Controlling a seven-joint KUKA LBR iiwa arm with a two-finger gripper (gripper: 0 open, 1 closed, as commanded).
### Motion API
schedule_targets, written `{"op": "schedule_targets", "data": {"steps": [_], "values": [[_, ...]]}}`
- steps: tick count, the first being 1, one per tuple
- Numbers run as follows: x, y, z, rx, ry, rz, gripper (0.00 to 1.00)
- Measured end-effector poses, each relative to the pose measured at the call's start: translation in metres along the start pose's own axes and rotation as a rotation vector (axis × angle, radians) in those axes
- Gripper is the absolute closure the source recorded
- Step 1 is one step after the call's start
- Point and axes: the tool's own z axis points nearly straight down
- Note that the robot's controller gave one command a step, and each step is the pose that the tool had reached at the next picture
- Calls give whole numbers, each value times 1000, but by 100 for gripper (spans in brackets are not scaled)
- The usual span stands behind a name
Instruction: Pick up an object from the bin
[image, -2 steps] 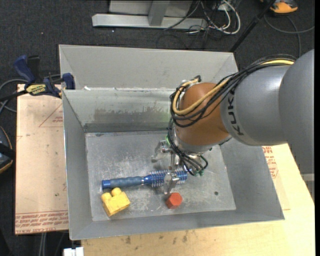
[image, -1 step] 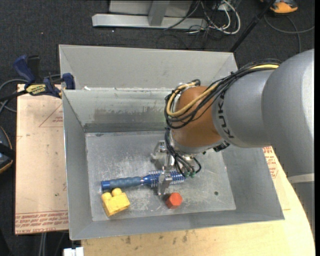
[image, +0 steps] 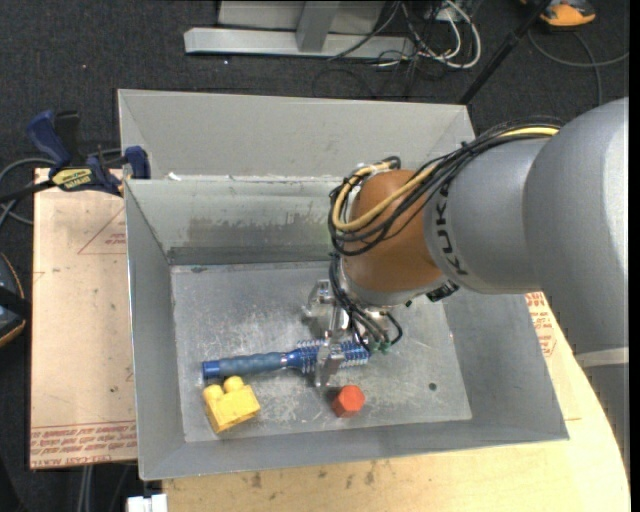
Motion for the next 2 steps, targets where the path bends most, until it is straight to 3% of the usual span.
{"op": "schedule_targets", "data": {"steps": [1,2], "values": [[-2,0,-3,-2,-6,2,100],[-5,1,-85,1,-6,1,100]]}}
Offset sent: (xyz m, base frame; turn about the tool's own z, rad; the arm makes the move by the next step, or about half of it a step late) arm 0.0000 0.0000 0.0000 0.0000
